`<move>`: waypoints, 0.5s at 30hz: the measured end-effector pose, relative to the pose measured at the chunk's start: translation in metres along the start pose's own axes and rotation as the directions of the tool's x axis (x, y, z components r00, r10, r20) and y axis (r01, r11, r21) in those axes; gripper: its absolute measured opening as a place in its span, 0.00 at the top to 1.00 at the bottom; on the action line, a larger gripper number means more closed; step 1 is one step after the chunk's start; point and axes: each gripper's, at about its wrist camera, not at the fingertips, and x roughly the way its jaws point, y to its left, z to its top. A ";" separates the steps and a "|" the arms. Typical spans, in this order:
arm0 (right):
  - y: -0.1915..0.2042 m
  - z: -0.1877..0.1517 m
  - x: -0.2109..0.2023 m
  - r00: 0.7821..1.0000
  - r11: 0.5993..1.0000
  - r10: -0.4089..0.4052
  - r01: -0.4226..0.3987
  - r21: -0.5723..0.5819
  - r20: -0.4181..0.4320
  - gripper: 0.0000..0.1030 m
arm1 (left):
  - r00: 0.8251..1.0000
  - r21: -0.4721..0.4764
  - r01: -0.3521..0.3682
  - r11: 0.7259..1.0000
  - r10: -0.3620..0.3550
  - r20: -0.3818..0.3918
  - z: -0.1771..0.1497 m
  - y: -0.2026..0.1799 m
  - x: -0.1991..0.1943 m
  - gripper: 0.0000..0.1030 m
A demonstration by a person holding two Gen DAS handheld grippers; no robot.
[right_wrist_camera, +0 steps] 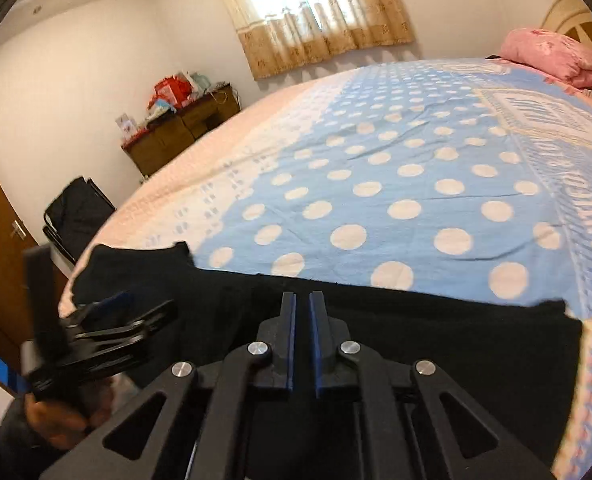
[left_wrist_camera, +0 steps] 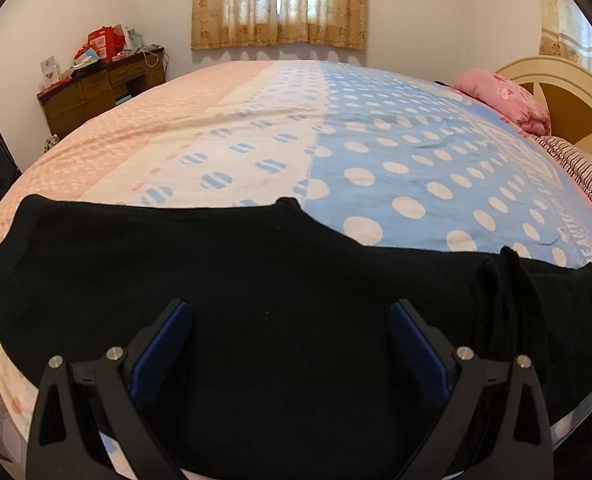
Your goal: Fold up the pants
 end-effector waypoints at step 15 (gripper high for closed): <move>0.042 -0.019 -0.003 0.982 0.979 0.177 -0.183 -0.085 -0.066 0.93 | 1.000 0.026 -0.028 0.999 0.029 -0.005 -0.001 0.000 0.002 0.02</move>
